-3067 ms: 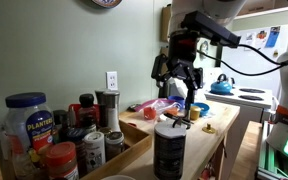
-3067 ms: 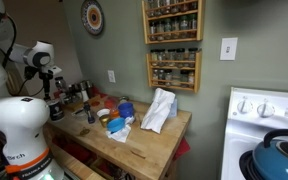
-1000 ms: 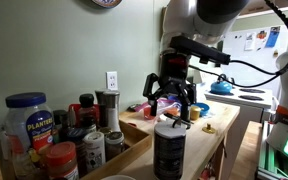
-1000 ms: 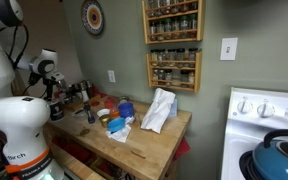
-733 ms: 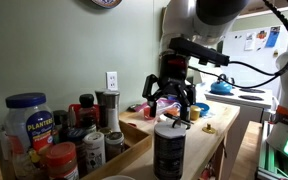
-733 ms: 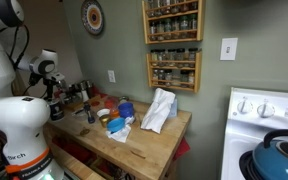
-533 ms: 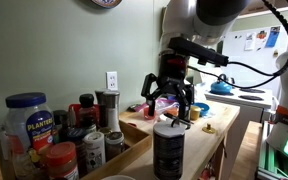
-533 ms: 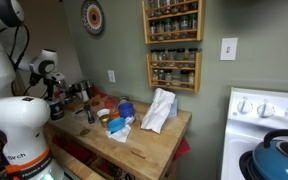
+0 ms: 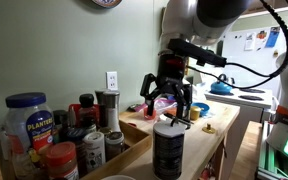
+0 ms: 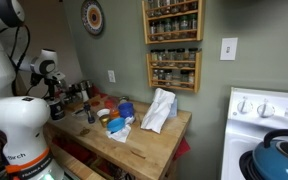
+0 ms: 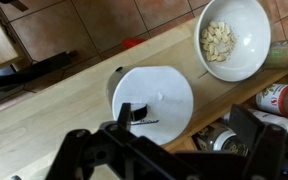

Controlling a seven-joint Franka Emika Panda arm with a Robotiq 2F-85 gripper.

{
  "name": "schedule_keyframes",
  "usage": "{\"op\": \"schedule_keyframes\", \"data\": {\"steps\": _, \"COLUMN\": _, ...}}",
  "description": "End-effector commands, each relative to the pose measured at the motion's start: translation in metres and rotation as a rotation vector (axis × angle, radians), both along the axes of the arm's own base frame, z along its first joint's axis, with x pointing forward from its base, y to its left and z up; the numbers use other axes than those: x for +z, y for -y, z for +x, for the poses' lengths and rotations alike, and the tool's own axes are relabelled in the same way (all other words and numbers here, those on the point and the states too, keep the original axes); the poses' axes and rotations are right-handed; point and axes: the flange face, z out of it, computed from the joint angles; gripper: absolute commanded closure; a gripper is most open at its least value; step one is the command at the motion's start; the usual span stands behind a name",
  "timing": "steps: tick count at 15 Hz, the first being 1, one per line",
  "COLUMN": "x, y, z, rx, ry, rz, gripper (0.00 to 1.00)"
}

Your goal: Close the lid on the black and white container

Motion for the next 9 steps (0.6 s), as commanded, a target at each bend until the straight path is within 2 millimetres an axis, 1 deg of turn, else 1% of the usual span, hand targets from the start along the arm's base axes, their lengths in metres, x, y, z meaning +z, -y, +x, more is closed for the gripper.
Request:
{"op": "schedule_keyframes", "data": {"steps": 1, "x": -0.0041, "y": -0.0070, "z": 0.0008, "rx": 0.000, "ry": 0.001, "rz": 0.000, "gripper": 0.00}}
{"op": "schedule_keyframes", "data": {"steps": 9, "x": -0.0057, "y": -0.0124, "z": 0.0041, "rx": 0.018, "ry": 0.009, "rz": 0.002, "gripper": 0.00}}
